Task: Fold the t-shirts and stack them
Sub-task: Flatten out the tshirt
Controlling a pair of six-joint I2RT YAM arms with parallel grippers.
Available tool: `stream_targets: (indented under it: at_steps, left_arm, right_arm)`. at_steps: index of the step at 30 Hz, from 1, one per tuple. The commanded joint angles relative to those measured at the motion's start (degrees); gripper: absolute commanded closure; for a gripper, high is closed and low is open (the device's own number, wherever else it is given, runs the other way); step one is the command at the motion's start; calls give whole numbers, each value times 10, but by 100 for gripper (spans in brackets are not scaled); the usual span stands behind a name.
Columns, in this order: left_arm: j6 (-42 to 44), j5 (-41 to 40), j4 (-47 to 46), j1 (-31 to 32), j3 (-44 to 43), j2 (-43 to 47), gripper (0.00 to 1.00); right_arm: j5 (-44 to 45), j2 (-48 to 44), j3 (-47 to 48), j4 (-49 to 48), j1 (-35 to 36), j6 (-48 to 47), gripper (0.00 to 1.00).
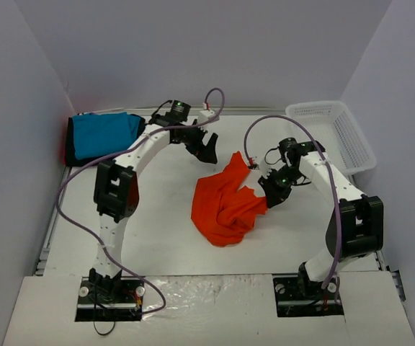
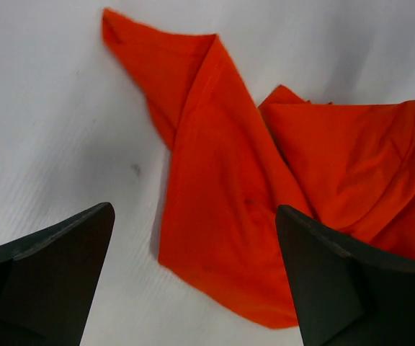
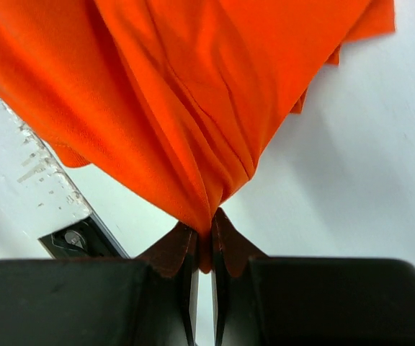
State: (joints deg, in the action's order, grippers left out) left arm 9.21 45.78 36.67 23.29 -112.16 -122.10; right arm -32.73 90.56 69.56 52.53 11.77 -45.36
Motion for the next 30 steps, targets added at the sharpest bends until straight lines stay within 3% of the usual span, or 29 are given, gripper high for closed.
stream_targets:
  at_steps: [1, 8, 20, 25, 30]
  left_arm:
    - [-52, 37, 13, 16, -100, -55, 6]
    - [-81, 31, -6, 36, -227, -168, 6]
    - [-140, 55, -60, 56, -310, -271, 5]
    - [-145, 56, -69, 70, -333, -301, 0]
    - [-156, 59, -80, 83, -351, -325, 25]
  right_arm:
    - [19, -30, 5, 52, -29, -18, 100]
    - [7, -36, 20, 78, -69, -45, 100]
    - [-9, -4, 12, 80, -92, -62, 100]
    - [-11, 1, 15, 80, -96, -63, 100]
    - [-13, 8, 8, 79, -97, -66, 100]
